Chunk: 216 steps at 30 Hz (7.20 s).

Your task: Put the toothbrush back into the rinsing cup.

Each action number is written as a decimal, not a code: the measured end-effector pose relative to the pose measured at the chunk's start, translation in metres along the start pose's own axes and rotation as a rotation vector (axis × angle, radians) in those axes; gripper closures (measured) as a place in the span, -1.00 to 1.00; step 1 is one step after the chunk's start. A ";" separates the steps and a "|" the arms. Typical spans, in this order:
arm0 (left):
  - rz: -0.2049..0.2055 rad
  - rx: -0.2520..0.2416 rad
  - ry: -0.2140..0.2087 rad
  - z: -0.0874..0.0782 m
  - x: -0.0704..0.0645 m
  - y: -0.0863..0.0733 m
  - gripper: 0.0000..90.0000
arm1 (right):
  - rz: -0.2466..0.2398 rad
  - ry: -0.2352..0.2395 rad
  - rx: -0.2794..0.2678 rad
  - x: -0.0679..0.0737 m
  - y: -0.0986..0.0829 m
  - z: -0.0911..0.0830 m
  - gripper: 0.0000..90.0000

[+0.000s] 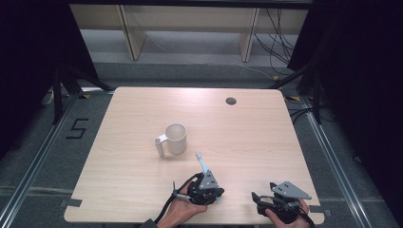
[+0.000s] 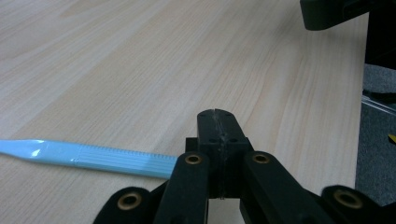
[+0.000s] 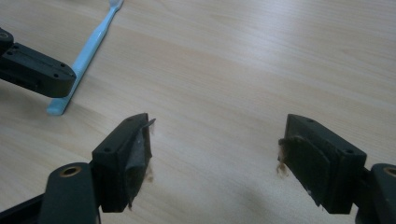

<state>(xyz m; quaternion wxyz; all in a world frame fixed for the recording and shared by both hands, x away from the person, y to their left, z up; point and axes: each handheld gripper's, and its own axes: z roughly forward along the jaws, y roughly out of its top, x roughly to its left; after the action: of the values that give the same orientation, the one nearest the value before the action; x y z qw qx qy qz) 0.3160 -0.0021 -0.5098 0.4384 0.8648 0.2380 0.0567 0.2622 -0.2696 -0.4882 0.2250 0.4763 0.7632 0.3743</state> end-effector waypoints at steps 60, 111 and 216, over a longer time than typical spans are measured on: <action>-0.029 0.139 0.133 -0.052 0.056 -0.032 0.99 | 0.032 0.018 0.017 0.003 -0.001 0.000 -0.44; 0.027 0.465 0.160 -0.041 0.091 0.026 0.59 | 0.033 0.033 0.024 0.003 -0.001 0.001 -0.44; -0.053 0.261 0.055 -0.103 0.101 0.072 0.75 | 0.056 0.035 0.026 0.004 -0.001 0.001 -0.44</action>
<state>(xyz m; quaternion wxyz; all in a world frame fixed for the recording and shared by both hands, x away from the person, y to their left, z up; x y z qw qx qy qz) 0.3998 0.0836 -0.4021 0.3168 0.9061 0.2779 0.0376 0.2609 -0.2661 -0.4896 0.1947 0.4938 0.7581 0.3788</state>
